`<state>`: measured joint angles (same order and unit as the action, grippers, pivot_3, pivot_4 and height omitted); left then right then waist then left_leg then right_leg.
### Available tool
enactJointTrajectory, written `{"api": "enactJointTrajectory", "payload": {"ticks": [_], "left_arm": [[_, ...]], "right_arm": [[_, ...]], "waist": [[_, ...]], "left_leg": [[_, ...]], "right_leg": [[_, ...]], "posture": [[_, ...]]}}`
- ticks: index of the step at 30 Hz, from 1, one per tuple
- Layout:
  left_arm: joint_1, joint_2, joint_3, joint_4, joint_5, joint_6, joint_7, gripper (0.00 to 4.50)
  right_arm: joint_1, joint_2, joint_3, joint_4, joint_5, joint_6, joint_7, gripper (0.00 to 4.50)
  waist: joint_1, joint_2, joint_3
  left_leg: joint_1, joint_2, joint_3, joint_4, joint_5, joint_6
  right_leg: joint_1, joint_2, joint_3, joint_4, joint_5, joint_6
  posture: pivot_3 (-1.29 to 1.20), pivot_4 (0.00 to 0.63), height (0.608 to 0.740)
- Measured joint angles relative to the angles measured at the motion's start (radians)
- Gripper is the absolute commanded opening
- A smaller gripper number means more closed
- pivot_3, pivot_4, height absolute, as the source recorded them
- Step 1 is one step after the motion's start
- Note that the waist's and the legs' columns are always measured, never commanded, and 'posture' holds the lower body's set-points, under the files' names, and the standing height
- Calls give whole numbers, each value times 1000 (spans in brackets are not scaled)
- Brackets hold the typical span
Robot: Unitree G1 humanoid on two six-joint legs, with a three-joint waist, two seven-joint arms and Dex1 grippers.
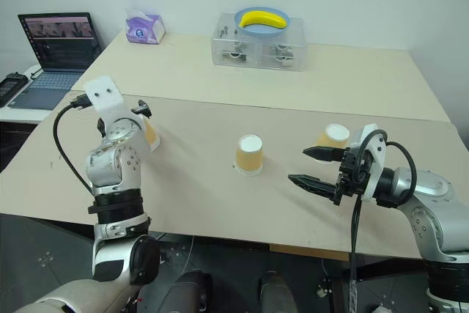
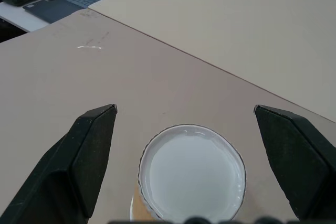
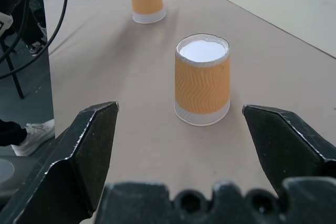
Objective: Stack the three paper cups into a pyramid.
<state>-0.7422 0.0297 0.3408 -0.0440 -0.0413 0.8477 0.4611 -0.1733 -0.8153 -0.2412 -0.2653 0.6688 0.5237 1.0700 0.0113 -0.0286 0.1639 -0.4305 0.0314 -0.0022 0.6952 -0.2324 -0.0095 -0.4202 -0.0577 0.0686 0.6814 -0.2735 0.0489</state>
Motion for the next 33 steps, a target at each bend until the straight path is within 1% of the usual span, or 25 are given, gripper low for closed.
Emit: {"api": "enactJointTrajectory", "payload": {"ticks": [13, 22, 24, 27, 33], "left_arm": [[13, -3, -8, 22, 1, -36, -14, 4473], [38, -23, -6, 32, 1, -36, -10, 4473], [38, -24, -4, 35, 1, -37, -10, 3934], [38, -26, 3, 36, -3, -43, -14, 2997], [37, -4, -13, 40, 5, -71, -33, 2997]], "right_arm": [[-3, -1, -2, 0, 1, 0, 0, 4500], [-5, -11, -4, 0, 1, 0, 8, 4500], [-5, -14, -5, 0, 1, 0, 10, 4500], [-5, -14, -5, 1, 1, 0, 11, 4500], [-9, -16, -5, 9, 1, 0, 16, 4500]], "waist": [[0, 0, 0], [0, 0, 0], [0, 0, 0], [0, 0, 0], [0, 0, 0]], "left_leg": [[0, 0, 0, 0, 0, 0], [0, 0, 0, 0, 0, 0], [0, 0, 0, 0, 0, 0], [0, 0, 0, 0, 0, 0], [0, 0, 0, 0, 0, 0]], "right_leg": [[0, 0, 0, 0, 0, 0], [0, 0, 0, 0, 0, 0], [0, 0, 0, 0, 0, 0], [0, 0, 0, 0, 0, 0], [0, 0, 0, 0, 0, 0]], "posture": [[0, 150, 694], [0, 150, 694], [0, 150, 694], [0, 150, 694], [0, 150, 694]]}}
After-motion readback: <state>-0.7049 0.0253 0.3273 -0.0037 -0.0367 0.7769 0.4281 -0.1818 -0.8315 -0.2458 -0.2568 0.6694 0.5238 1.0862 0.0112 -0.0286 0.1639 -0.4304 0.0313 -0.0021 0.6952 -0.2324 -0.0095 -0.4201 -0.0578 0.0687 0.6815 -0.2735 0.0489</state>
